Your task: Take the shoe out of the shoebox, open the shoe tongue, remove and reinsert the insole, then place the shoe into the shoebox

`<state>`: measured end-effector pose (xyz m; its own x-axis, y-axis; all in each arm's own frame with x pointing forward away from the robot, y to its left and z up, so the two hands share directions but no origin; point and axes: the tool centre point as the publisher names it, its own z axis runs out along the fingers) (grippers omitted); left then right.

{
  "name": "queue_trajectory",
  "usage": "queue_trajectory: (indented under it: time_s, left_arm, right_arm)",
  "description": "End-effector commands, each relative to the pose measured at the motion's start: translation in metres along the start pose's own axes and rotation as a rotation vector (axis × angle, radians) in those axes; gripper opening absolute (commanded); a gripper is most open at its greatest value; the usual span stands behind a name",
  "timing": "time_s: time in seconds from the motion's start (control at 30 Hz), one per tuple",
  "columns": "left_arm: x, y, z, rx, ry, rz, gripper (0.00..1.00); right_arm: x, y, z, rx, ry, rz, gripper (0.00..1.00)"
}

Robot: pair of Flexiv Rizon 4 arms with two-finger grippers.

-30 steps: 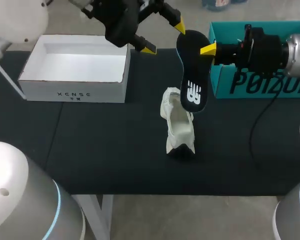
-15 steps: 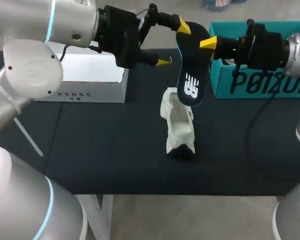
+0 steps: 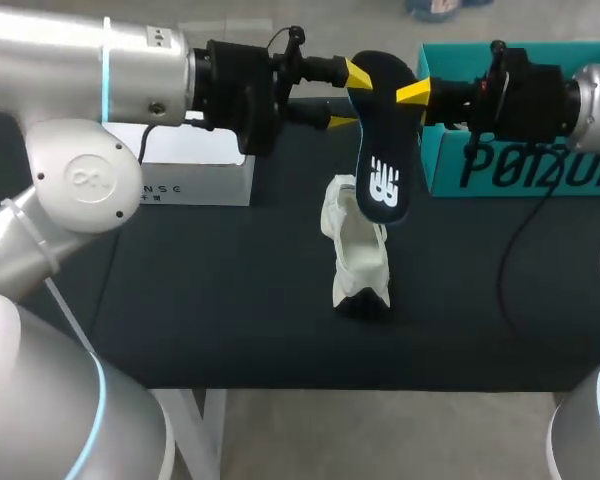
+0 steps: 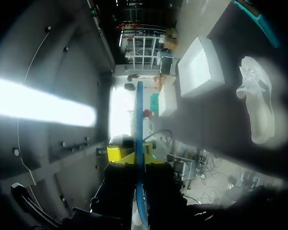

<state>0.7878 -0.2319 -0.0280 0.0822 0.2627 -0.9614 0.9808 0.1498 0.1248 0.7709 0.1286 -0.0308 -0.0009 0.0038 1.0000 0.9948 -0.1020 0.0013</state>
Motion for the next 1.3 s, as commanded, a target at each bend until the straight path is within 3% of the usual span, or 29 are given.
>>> queue_trajectory:
  time_s: [0.03, 0.17, 0.27, 0.33, 0.37, 0.6, 0.63, 0.7, 0.97, 1.3]
  left_arm:
    - [0.000, -0.001, 0.012, -0.005, -0.021, 0.000, 0.47]
    - [0.000, 0.000, 0.017, -0.003, -0.028, -0.001, 0.45]
    - [-0.002, -0.001, 0.019, -0.002, -0.039, 0.001, 0.35]
    - [-0.002, -0.001, 0.020, -0.001, -0.041, 0.001, 0.06]
    - [-0.002, -0.001, 0.020, 0.000, -0.042, 0.002, 0.00]
    - [0.005, -0.008, 0.017, 0.025, -0.020, -0.013, 0.00]
    - [0.005, -0.009, 0.016, 0.026, -0.017, -0.018, 0.00]
    - [0.006, -0.010, 0.016, 0.027, -0.012, -0.024, 0.00]
    - [0.014, -0.020, 0.015, 0.030, -0.012, -0.027, 0.00]
    - [0.024, -0.029, 0.012, 0.069, 0.009, -0.040, 0.00]
  right_arm:
    - [-0.001, -0.003, 0.003, 0.005, -0.003, 0.004, 0.00]
    - [-0.002, -0.007, 0.004, 0.007, -0.005, 0.008, 0.00]
    - [-0.002, -0.009, 0.003, 0.003, -0.005, 0.011, 0.00]
    - [-0.002, -0.010, 0.002, -0.003, -0.006, 0.012, 0.00]
    - [-0.003, -0.010, 0.001, -0.005, -0.007, 0.012, 0.00]
    - [-0.001, -0.010, -0.001, -0.008, 0.000, 0.009, 0.00]
    - [-0.001, -0.010, -0.001, -0.003, 0.003, 0.007, 0.05]
    - [0.000, -0.010, -0.003, 0.011, -0.009, 0.003, 1.00]
    - [-0.008, 0.007, -0.039, -0.047, -0.156, -0.015, 1.00]
    - [-0.026, 0.022, -0.068, -0.097, -0.305, -0.027, 1.00]
